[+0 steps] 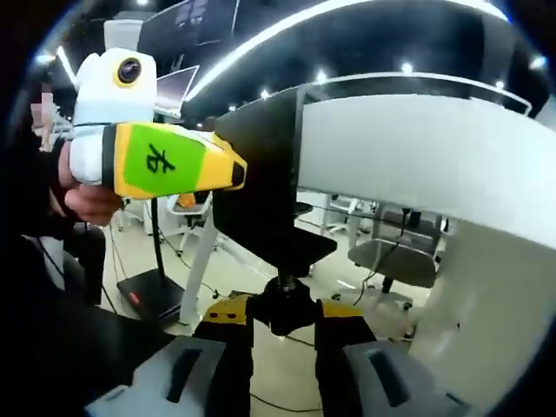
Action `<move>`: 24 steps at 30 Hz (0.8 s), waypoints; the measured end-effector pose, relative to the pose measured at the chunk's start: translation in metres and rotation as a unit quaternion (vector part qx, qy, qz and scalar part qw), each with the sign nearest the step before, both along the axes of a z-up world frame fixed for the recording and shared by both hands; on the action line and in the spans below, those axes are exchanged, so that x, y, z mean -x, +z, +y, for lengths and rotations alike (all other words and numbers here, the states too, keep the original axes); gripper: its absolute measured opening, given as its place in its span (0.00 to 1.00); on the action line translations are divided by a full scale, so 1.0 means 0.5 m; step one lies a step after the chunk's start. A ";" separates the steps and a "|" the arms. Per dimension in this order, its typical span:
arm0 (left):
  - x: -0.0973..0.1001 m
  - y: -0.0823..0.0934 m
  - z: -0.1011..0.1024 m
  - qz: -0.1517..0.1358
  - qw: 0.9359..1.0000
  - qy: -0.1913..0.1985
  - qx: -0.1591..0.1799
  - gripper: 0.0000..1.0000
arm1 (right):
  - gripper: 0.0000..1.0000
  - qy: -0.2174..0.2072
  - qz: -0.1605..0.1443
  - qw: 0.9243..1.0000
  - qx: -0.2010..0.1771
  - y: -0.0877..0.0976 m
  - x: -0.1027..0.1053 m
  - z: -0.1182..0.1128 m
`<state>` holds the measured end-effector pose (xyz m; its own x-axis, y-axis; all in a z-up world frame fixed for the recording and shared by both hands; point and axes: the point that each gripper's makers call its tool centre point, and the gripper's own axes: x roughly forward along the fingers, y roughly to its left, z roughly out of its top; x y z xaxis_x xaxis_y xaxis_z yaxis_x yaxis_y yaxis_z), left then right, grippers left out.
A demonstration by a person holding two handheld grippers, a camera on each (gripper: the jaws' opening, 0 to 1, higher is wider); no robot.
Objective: Clamp the fixed fixture on the desktop, loosen the retaining clip, secure it to the edge of the desk, and tighten the retaining clip.
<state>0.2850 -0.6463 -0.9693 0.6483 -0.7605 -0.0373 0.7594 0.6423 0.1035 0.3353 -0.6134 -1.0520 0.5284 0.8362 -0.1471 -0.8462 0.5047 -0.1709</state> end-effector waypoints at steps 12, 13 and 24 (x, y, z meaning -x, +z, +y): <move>0.003 -0.001 -0.008 0.015 1.000 -0.006 -0.006 0.01 | 0.24 0.089 0.015 0.996 0.000 -0.012 0.003 -0.001; 0.003 -0.001 -0.009 0.015 1.000 -0.006 -0.006 0.01 | 0.24 0.091 0.015 0.996 -0.003 -0.010 0.006 -0.003; 0.009 0.002 -0.010 0.012 1.000 -0.023 0.013 0.01 | 0.26 0.018 -0.005 1.000 0.013 -0.006 0.004 -0.004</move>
<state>0.2806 -0.6512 -0.9683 0.6110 -0.7910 -0.0316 0.7908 0.6082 0.0686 0.3332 -0.6156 -1.0551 0.4999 0.8504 -0.1641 -0.8618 0.4697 -0.1913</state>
